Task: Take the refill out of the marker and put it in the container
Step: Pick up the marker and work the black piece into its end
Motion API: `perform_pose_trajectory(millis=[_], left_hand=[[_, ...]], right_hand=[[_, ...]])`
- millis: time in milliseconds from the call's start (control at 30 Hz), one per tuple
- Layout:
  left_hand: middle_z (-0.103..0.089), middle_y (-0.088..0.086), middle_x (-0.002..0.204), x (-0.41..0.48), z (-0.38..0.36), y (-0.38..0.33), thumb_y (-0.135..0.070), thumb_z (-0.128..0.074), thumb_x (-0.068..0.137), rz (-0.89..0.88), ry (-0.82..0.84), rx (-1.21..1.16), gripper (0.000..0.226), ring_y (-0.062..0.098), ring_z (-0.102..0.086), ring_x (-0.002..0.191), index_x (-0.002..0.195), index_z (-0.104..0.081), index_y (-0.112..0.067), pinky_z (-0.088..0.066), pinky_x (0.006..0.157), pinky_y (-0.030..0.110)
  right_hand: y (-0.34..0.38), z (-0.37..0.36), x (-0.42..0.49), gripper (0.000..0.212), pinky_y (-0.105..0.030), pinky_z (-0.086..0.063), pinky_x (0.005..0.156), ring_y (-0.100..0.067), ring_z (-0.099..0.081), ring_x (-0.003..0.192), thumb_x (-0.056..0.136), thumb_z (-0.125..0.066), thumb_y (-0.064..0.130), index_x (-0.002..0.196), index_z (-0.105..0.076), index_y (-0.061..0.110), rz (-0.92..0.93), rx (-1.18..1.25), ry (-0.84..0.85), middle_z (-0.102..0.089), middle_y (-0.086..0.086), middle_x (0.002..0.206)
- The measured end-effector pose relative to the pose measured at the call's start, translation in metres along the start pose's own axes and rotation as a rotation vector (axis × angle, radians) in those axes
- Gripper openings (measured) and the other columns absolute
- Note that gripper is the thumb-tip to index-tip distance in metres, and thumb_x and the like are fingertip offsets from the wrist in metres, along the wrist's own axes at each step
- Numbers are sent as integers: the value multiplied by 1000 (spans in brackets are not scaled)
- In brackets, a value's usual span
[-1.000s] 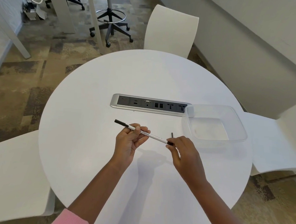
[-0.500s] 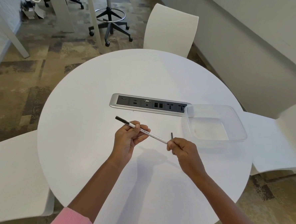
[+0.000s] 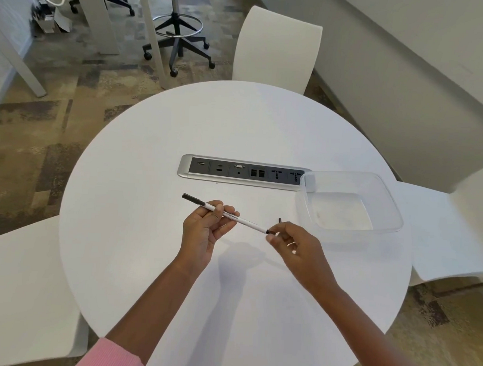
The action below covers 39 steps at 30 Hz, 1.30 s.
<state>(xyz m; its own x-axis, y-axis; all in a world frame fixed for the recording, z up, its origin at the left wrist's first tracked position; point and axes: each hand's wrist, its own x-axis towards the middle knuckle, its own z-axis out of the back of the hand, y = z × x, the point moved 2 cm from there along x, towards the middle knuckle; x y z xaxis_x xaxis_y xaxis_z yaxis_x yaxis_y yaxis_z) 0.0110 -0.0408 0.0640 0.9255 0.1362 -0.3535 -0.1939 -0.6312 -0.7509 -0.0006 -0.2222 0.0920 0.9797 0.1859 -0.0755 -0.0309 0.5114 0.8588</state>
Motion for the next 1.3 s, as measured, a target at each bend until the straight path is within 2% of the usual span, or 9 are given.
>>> perform_pose_trajectory(millis=[67,233,500,633,767,1000,1167,1233,1300], left_hand=[[-71,-1,62,0,0,1,-5,-48,91,0,-2,0,15,14,-72,67,80,-57,-10,-57,58,20],[-75,0,71,-1,-3,5,-8,-49,90,8,19,-62,11,13,-72,72,87,-60,-10,-57,60,20],[-71,-2,68,-11,-26,29,-7,-55,87,75,105,16,8,10,-69,68,89,-63,-9,-56,62,18],[-72,-1,65,-12,-27,29,-3,-53,87,69,113,46,10,10,-69,66,84,-62,-8,-55,63,17],[-71,3,66,-12,-27,23,-1,-54,86,37,138,82,10,12,-68,67,80,-61,-5,-55,65,18],[-72,7,68,-10,-27,19,-2,-55,84,35,171,110,12,17,-67,64,73,-58,-6,-56,67,20],[-73,5,67,-10,-26,21,-1,-54,84,48,178,112,11,15,-69,65,75,-58,-6,-56,64,18],[-72,4,67,-11,-26,22,-2,-54,85,60,175,123,11,14,-69,65,75,-58,-6,-56,64,18],[-72,4,68,-12,-25,23,-2,-55,85,81,157,135,11,14,-68,64,76,-59,-6,-56,64,19]], right_hand=[[2,-3,-2,1,-12,-41,63,-6,-52,65,83,-65,13,83,-64,12,128,-130,-54,-58,9,69],[10,-6,-1,4,-20,-38,65,-23,-53,64,82,-63,3,78,-62,3,334,-331,-213,-61,-11,69],[18,-18,1,4,-32,-51,55,-28,-58,63,82,-63,6,82,-64,2,432,-512,-235,-64,-12,70],[19,-17,2,8,-33,-48,52,-29,-55,62,84,-60,7,80,-64,1,414,-496,-210,-61,-14,68],[17,-16,5,15,-26,-35,61,-25,-50,65,88,-56,10,79,-63,2,290,-333,-141,-58,-13,67],[15,-13,12,38,-25,-35,53,-10,-40,45,91,-50,13,54,-56,14,-217,283,63,-42,10,42],[13,-16,12,22,-14,-34,36,-6,-37,39,91,-42,11,81,-62,11,-706,1013,281,-36,4,51],[12,-16,11,25,-14,-34,35,-7,-38,38,91,-41,12,77,-61,13,-759,1100,325,-35,4,52],[9,-16,11,30,-15,-38,38,-8,-41,40,93,-41,15,70,-61,12,-701,979,304,-41,6,45]])
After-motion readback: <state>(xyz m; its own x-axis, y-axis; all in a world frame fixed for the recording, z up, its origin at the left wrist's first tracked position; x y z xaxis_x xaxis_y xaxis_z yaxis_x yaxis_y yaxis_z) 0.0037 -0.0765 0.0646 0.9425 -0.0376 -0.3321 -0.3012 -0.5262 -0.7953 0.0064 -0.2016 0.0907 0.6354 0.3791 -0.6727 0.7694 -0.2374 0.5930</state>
